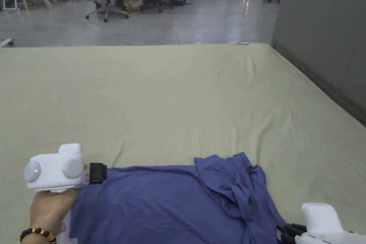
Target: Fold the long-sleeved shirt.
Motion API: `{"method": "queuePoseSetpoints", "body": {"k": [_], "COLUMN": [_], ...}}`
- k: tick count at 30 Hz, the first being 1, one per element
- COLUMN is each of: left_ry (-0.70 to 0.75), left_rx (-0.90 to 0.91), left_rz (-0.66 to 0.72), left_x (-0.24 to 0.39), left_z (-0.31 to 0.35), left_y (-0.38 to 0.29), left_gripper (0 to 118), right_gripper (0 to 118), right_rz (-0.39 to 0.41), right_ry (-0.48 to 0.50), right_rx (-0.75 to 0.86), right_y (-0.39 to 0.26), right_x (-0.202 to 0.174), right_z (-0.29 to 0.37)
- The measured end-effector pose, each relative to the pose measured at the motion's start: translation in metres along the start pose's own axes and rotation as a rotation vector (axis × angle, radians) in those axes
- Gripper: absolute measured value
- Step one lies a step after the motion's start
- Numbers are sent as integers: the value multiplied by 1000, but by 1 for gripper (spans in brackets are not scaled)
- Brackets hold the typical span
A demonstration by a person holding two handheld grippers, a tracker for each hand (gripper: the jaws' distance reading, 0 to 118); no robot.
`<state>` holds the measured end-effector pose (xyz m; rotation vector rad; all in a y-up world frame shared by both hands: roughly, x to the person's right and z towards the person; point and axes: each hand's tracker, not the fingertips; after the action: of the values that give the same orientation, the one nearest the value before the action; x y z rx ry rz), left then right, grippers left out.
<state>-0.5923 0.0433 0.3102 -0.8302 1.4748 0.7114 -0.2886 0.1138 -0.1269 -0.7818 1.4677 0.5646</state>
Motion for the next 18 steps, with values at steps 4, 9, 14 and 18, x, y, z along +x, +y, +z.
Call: {"method": "queuePoseSetpoints", "body": {"k": [4,9,14,18], "left_ry": [36,-118,-181,-216], "left_rx": [-52,117,142,145], "left_rz": [49,24,51,42], "left_x": [-2,12,14,14], "left_z": [-22,36,88,102], "left_y": [2,-16,-44,-64], "left_gripper": [56,2,2,2], "right_gripper": [0,0,86,79], "right_rz": [-16,-19,55,144], "right_ry": [-9,-47,-64,-112], "right_rx": [-31,33,2,-176], "right_y": [1,67,173,218], "right_x": [8,22,26,23], "right_z": [-6,-55,-144,-231]}}
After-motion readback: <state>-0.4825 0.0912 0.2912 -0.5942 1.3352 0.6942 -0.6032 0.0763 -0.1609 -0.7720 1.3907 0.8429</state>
